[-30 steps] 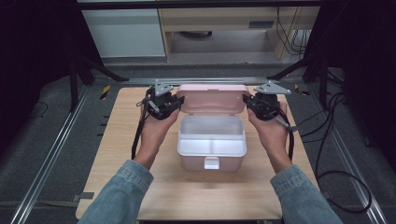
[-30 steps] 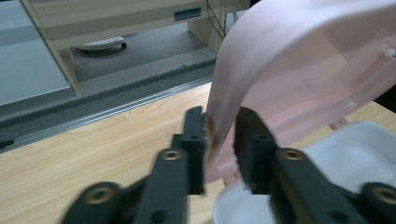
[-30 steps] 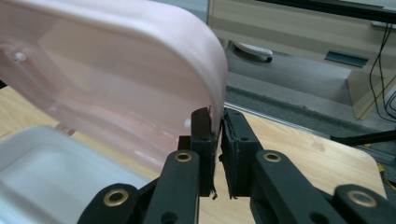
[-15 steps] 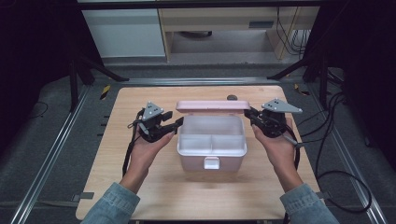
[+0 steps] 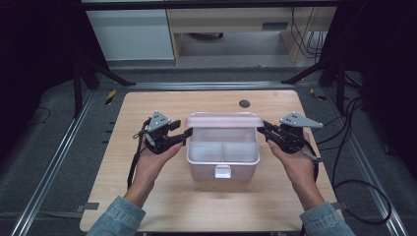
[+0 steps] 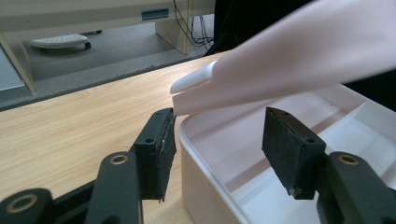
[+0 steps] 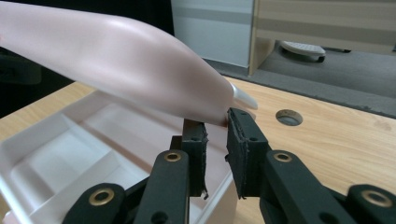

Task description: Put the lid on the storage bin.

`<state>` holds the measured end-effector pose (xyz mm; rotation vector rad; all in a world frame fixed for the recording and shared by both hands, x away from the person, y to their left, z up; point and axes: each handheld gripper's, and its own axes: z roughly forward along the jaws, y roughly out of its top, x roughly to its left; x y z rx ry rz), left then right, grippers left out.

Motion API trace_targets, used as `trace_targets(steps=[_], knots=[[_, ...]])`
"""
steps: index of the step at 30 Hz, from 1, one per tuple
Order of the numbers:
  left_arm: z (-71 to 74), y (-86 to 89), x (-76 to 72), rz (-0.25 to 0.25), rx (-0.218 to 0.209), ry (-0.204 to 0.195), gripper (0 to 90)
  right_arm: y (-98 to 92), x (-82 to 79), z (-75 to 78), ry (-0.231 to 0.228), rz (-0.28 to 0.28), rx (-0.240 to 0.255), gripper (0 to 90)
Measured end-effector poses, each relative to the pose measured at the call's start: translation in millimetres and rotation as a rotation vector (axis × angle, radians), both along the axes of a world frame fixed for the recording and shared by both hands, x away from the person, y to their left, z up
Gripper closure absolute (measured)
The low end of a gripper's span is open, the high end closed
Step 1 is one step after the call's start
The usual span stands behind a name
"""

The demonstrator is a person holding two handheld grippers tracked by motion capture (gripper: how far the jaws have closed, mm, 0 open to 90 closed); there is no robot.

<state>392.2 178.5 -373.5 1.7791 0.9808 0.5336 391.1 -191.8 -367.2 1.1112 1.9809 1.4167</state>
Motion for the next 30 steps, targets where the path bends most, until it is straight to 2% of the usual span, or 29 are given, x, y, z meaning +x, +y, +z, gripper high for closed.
trace_targets(steps=[5, 9, 12, 13, 15, 19, 22, 23, 28, 30], knots=[[-5.6, 6.1, -0.8, 0.011, 0.009, 0.018, 43.6, -4.7, -5.1, -6.1, 0.020, 0.036, 0.002, 73.8], [-5.4, 12.1, -1.9, 0.020, 0.012, 0.025, 42.3, -11.5, -14.3, -8.1, 0.027, 0.058, -0.022, 70.6], [-7.3, 18.0, -4.5, 0.030, 0.022, 0.035, 42.1, -23.0, -22.4, -8.9, 0.036, 0.052, -0.037, 68.0], [-7.5, 21.0, -6.3, 0.027, 0.015, 0.033, 41.9, -27.8, -24.0, -10.0, 0.040, 0.042, -0.046, 67.1], [-7.4, 27.6, -10.7, 0.044, 0.025, 0.028, 41.1, -37.4, -24.4, -14.1, 0.053, 0.016, -0.059, 66.3], [-8.8, 40.5, -16.4, 0.076, 0.026, 0.014, 40.2, -47.0, -16.6, -25.2, 0.073, -0.021, -0.069, 63.7], [-18.2, 55.3, -12.9, 0.131, 0.056, 0.022, 36.4, -50.7, -4.5, -37.7, 0.095, -0.060, -0.086, 58.3], [-20.8, 58.2, -11.7, 0.143, 0.055, 0.024, 35.5, -51.3, 0.0, -42.5, 0.102, -0.073, -0.094, 55.7], [-45.0, 74.1, 0.7, 0.220, 0.097, 0.053, 28.1, -52.7, 17.2, -62.5, 0.143, -0.131, -0.111, 41.8], [-59.6, 80.0, 6.1, 0.249, 0.131, 0.076, 24.3, -51.7, 23.7, -70.8, 0.165, -0.159, -0.139, 35.5]])
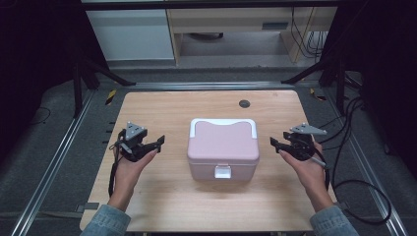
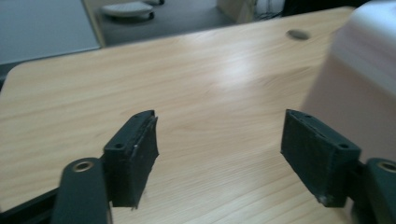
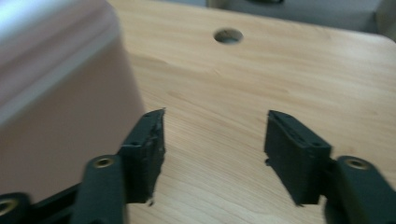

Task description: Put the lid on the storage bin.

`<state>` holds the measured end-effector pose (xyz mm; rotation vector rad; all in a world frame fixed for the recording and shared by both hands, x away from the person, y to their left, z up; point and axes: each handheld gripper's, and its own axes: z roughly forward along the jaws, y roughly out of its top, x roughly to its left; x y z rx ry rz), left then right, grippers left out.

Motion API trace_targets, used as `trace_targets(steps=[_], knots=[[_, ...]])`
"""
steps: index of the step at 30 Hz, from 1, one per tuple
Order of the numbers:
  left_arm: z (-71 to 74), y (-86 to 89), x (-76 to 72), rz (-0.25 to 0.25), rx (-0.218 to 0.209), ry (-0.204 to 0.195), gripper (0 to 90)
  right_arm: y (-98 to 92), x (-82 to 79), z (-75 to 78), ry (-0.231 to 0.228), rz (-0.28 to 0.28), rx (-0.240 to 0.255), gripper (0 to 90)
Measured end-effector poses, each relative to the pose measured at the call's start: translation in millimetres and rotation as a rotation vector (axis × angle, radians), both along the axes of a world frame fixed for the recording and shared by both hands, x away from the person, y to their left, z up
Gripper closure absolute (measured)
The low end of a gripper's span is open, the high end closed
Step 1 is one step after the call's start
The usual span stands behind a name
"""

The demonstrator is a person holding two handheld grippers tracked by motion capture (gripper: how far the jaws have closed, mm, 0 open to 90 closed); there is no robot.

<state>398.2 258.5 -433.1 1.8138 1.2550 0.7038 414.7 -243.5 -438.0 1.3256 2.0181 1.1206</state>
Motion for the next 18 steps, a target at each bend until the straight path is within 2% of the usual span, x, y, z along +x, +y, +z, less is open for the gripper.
trace_targets(steps=[3, 6, 8, 10, 14, 16, 18], knots=[[-18.8, 6.5, 6.0, 0.016, 0.042, 0.049, 19.8, -0.3, 7.6, -13.4, 0.019, -0.030, -0.012, 29.3], [-38.1, 12.5, 11.3, 0.032, 0.072, 0.118, 14.6, -1.6, 15.7, -27.8, 0.074, -0.071, -0.042, 24.0], [-47.4, 15.8, 12.9, 0.047, 0.099, 0.140, 12.8, -3.1, 19.3, -38.3, 0.115, -0.086, -0.070, 20.2], [-52.9, 19.0, 14.3, 0.049, 0.098, 0.166, 11.6, -4.3, 22.2, -46.3, 0.157, -0.096, -0.079, 18.6], [-62.7, 22.3, 15.3, 0.061, 0.107, 0.197, 10.1, -9.1, 23.3, -61.2, 0.178, -0.128, -0.062, 16.3], [-66.8, 22.3, 16.1, 0.053, 0.121, 0.207, 9.6, -8.5, 24.8, -65.5, 0.193, -0.138, -0.098, 15.0], [-70.4, 22.5, 17.1, 0.052, 0.138, 0.216, 9.4, -7.6, 25.2, -67.5, 0.199, -0.141, -0.113, 14.3]])
